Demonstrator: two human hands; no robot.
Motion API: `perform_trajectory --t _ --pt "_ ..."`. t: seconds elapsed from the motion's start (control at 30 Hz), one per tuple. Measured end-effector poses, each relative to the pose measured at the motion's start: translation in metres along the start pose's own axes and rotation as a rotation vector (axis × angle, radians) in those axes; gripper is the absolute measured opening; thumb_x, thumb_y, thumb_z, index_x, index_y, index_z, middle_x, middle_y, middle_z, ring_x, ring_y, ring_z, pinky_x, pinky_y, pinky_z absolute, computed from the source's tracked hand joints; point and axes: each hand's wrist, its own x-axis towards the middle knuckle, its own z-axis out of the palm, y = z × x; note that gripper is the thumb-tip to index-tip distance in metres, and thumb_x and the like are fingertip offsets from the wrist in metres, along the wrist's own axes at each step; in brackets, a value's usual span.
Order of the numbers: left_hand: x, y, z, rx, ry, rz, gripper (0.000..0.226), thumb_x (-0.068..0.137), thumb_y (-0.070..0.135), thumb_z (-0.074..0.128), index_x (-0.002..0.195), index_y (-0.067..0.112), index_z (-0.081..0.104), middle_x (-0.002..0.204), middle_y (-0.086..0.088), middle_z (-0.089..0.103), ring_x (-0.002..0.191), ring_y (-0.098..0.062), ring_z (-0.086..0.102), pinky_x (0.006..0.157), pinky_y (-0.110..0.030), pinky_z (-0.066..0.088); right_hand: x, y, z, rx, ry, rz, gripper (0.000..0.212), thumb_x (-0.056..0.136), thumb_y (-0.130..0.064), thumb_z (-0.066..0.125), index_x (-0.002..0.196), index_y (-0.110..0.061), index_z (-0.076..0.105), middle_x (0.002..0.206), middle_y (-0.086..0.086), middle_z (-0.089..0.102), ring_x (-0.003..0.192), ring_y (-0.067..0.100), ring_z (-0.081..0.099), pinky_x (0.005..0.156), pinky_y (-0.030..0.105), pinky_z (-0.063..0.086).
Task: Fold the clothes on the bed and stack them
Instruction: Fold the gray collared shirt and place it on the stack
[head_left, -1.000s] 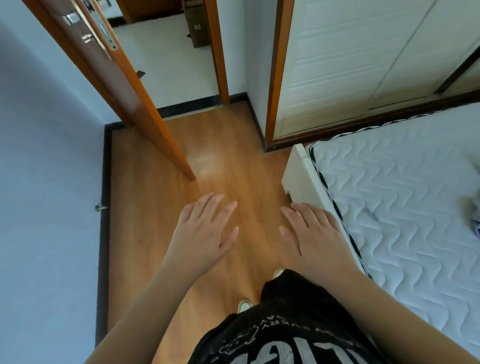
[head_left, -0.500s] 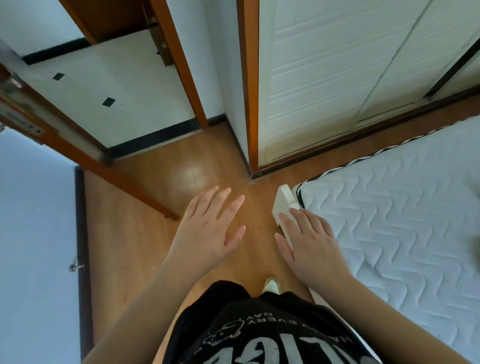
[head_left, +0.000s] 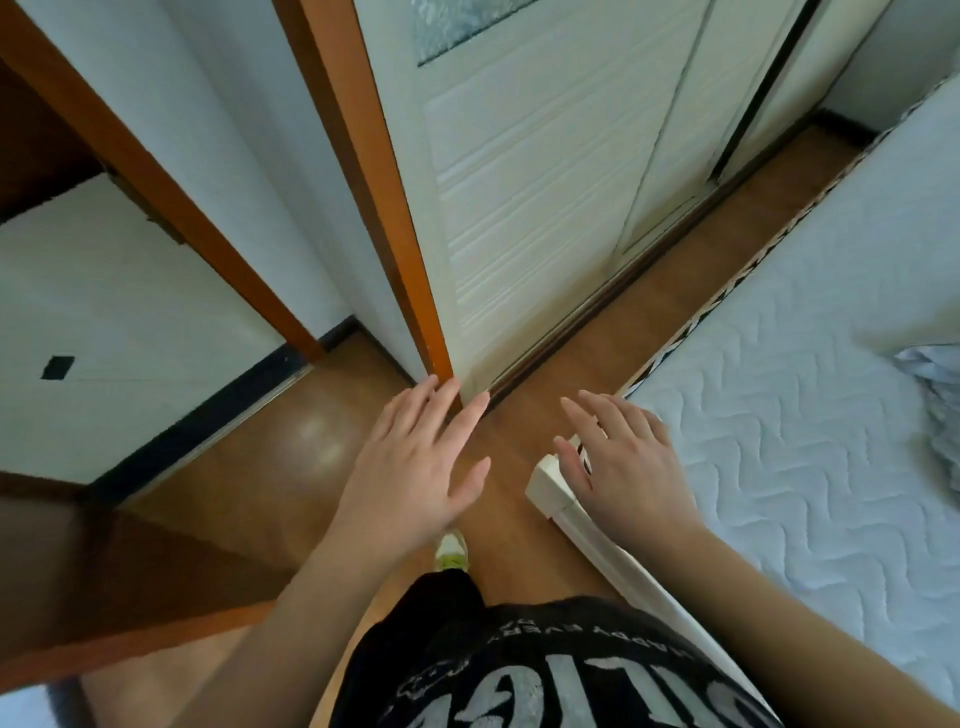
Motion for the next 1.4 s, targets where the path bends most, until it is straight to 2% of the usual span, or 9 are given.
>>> perform_trajectory --t 0.1,0.2,0.33,0.43,0.73,0.9,1.07,1.3,1.4 --pt "0.037 -0.033 -0.010 0.034 0.022 0.112 0.058 0.097 0.059 0.030 0.146 0.030 0.041 0.148 -0.004 0.047 0.139 -0.026 0.041 0.107 -0.039 0.026 0.023 -0.014 -0.006 0.005 0.060 0.131 0.053 0.102 -0.052 0.028 0.142 -0.024 0.048 0.143 0.000 0.052 0.132 0.021 0.047 0.110 0.041 0.036" --pt "0.085 -0.051 -0.023 0.059 0.009 0.259 0.060 0.098 0.059 0.026 0.149 0.029 0.037 0.153 -0.005 0.041 0.144 -0.028 0.033 0.112 -0.042 0.021 0.041 -0.023 -0.017 -0.022 0.083 0.236 0.056 0.101 -0.053 0.024 0.141 -0.023 0.049 0.141 0.002 0.053 0.131 0.022 0.048 0.108 0.041 0.038" --pt "0.146 -0.036 -0.041 0.066 -0.003 0.418 0.066 0.096 0.061 0.018 0.149 0.029 0.037 0.155 -0.006 0.036 0.145 -0.028 0.029 0.116 -0.046 0.020 0.052 -0.018 -0.027 -0.019 0.141 0.379 0.055 0.100 -0.050 0.028 0.138 -0.019 0.054 0.138 0.007 0.056 0.127 0.027 0.053 0.104 0.044 0.041" --pt "0.181 -0.016 -0.047 0.061 0.011 0.508 0.064 0.096 0.060 0.017 0.149 0.030 0.036 0.155 -0.004 0.036 0.146 -0.027 0.028 0.117 -0.044 0.017 0.055 -0.003 -0.035 -0.030 0.160 0.467 0.056 0.100 -0.049 0.025 0.140 -0.019 0.051 0.139 0.008 0.055 0.127 0.027 0.052 0.105 0.044 0.040" --pt "0.283 0.090 -0.058 0.083 0.018 0.787 0.064 0.097 0.061 0.013 0.150 0.031 0.031 0.155 -0.002 0.035 0.146 -0.024 0.024 0.119 -0.043 0.015 0.050 0.089 -0.065 0.027 0.236 0.719 0.054 0.099 -0.050 0.030 0.142 -0.022 0.048 0.143 0.005 0.052 0.131 0.027 0.049 0.108 0.044 0.038" --pt "0.326 0.147 -0.077 0.115 0.052 0.925 0.066 0.096 0.062 0.015 0.148 0.029 0.038 0.153 -0.004 0.039 0.145 -0.025 0.028 0.118 -0.044 0.020 0.051 0.135 -0.084 0.075 0.190 0.834 0.063 0.098 -0.054 0.018 0.148 -0.023 0.041 0.152 0.005 0.042 0.140 0.027 0.038 0.115 0.046 0.031" --pt "0.354 0.193 -0.087 0.133 0.072 1.038 0.063 0.096 0.058 0.023 0.148 0.027 0.039 0.152 -0.005 0.040 0.144 -0.026 0.028 0.119 -0.043 0.019 0.042 0.170 -0.095 0.087 0.190 0.958 0.068 0.096 -0.055 0.011 0.148 -0.023 0.040 0.154 0.006 0.038 0.142 0.028 0.033 0.116 0.045 0.025" --pt "0.394 0.266 -0.099 0.074 0.108 1.289 0.054 0.101 0.051 0.027 0.140 0.023 0.050 0.142 -0.006 0.052 0.135 -0.026 0.043 0.112 -0.045 0.032 0.038 0.209 -0.101 0.127 0.197 1.171 0.058 0.100 -0.052 0.023 0.150 -0.025 0.035 0.158 0.004 0.031 0.145 0.025 0.028 0.118 0.042 0.020" --pt "0.420 0.301 -0.100 0.139 0.109 1.396 0.057 0.099 0.052 0.026 0.141 0.022 0.051 0.145 -0.007 0.049 0.139 -0.028 0.039 0.114 -0.046 0.029 0.047 0.224 -0.107 0.154 0.234 1.269 0.061 0.098 -0.055 0.022 0.149 -0.025 0.038 0.157 0.004 0.032 0.144 0.025 0.029 0.117 0.042 0.021"
